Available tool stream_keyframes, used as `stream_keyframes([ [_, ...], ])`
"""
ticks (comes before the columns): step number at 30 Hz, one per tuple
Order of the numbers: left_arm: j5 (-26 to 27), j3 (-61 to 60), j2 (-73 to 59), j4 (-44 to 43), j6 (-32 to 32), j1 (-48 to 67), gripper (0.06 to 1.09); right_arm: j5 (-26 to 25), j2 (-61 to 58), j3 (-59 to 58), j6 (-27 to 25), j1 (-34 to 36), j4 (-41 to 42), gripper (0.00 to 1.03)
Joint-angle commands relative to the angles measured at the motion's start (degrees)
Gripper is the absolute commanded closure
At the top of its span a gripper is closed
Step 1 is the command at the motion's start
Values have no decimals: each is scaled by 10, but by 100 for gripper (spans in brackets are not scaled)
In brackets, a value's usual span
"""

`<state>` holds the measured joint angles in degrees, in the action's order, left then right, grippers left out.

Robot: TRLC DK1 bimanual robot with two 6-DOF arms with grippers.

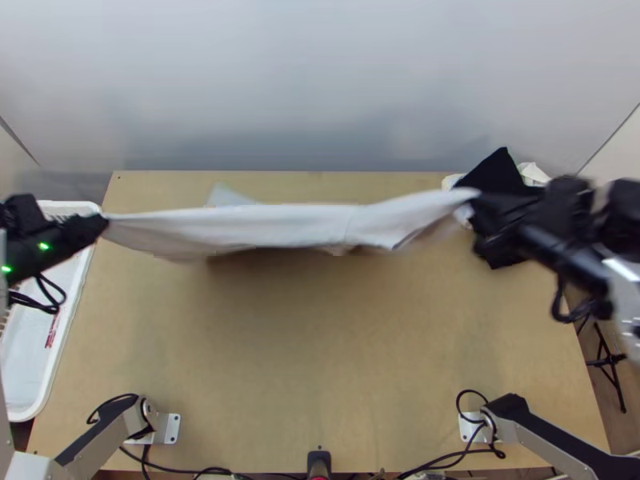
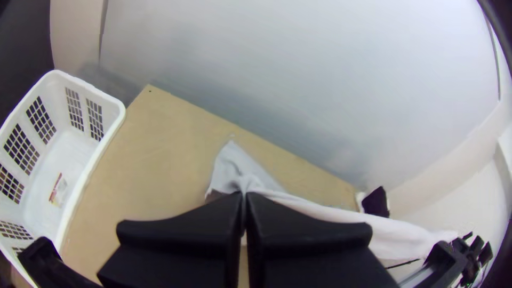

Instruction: Fold the t-shirt

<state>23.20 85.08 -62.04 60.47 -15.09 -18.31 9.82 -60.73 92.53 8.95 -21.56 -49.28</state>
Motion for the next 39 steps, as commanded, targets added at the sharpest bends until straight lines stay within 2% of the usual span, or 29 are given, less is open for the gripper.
stream_keyframes([
  [1,60,145,-20,59,-93,-9,104,11,-26,162,46,22,-9,100],
  [7,59,220,17,62,-131,3,105,11,2,194,54,28,-19,100],
  [16,57,353,44,68,-173,-3,105,11,13,329,76,28,-38,100],
  [22,56,394,63,55,-198,-20,105,6,11,379,105,58,-21,100],
  [25,54,425,66,43,-212,-23,104,-16,26,382,105,60,-3,100],
  [31,47,432,97,17,-223,-22,105,-21,48,388,114,60,4,100],
  [37,48,430,112,-12,-249,14,105,-21,45,411,149,50,15,100],
  [39,48,426,110,-17,-252,14,105,-21,40,399,143,53,15,100],
])
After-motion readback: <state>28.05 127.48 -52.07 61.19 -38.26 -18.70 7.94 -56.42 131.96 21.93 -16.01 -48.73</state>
